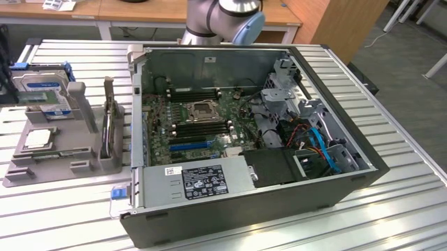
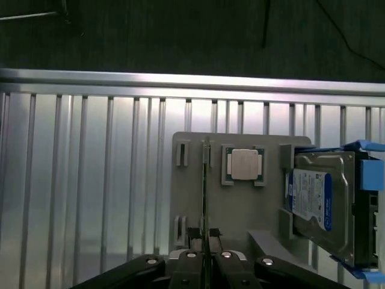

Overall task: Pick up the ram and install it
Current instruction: 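Pick up the ram and move it above insertion slot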

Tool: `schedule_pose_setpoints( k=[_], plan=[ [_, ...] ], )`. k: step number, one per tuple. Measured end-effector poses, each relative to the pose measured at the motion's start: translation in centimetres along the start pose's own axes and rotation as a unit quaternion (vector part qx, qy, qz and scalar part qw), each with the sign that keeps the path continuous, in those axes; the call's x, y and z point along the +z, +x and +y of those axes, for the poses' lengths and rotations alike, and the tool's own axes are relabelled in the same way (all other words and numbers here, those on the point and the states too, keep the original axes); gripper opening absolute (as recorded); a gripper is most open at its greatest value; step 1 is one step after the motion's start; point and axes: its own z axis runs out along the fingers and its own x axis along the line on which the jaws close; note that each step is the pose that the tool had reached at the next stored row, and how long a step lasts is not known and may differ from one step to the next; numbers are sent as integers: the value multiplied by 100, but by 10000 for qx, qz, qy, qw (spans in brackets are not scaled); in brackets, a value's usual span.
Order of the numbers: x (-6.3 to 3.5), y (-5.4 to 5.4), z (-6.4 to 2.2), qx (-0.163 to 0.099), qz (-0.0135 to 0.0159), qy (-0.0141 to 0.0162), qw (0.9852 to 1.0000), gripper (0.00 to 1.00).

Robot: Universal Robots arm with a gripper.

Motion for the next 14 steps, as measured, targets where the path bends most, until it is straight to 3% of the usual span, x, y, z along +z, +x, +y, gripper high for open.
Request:
schedule_pose_setpoints(
  k=[5,9,14],
  plan=[
    [-18,-197,-2,0,0,48,10000,14],
    [-25,-200,-15,0,1,47,10000,14],
    [-34,-182,-201,0,1,39,10000,14]
  ],
)
